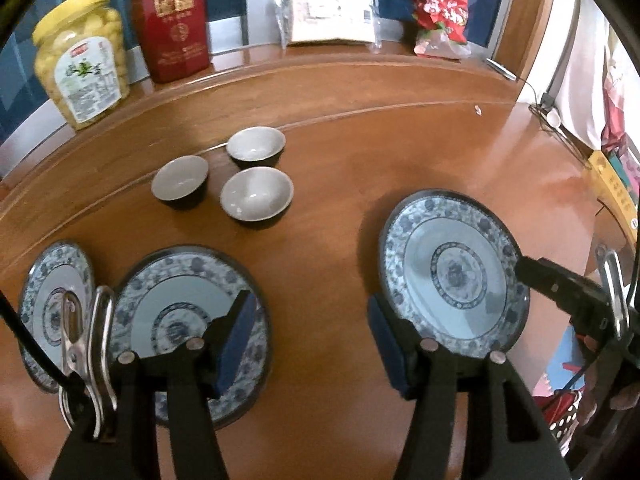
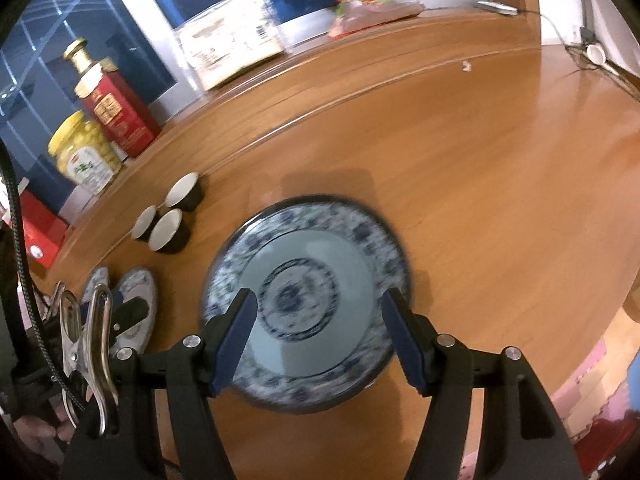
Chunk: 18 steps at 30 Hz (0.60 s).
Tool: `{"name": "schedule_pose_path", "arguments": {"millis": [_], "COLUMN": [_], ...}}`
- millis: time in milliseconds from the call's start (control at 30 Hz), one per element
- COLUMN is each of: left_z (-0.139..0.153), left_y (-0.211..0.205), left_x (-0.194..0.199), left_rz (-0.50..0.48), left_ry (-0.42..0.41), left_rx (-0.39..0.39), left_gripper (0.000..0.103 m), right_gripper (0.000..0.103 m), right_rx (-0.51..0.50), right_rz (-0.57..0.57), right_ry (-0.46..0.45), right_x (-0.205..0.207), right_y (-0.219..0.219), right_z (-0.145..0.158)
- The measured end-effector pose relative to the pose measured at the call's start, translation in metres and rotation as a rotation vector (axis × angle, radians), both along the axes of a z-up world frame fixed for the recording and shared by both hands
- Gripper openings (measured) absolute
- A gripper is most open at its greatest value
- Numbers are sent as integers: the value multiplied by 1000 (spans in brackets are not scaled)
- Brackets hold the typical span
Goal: Organize plates and bowls
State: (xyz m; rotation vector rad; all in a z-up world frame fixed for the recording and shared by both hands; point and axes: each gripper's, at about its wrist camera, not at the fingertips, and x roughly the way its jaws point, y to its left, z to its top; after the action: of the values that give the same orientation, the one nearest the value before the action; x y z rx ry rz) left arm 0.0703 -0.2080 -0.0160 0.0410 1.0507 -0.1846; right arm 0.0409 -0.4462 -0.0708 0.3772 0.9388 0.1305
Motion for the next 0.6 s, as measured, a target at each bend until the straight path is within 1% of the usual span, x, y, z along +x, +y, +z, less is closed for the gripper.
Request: {"name": "schedule_pose_path", "arguments": {"millis": [133, 600], "left_z": [2, 1], "left_y": [12, 66], "left_x": [-8, -20], "left_rz": [6, 72], "left_ry": [-3, -5], "left_rx": [4, -8], "left_gripper": [61, 61], "right_gripper": [66, 66], "right_rx": [24, 21], "right_rz": [33, 134], "right_ry": [6, 12], "right_x": [-4, -9], "right_y": [18, 79], "right_z": [4, 6]}}
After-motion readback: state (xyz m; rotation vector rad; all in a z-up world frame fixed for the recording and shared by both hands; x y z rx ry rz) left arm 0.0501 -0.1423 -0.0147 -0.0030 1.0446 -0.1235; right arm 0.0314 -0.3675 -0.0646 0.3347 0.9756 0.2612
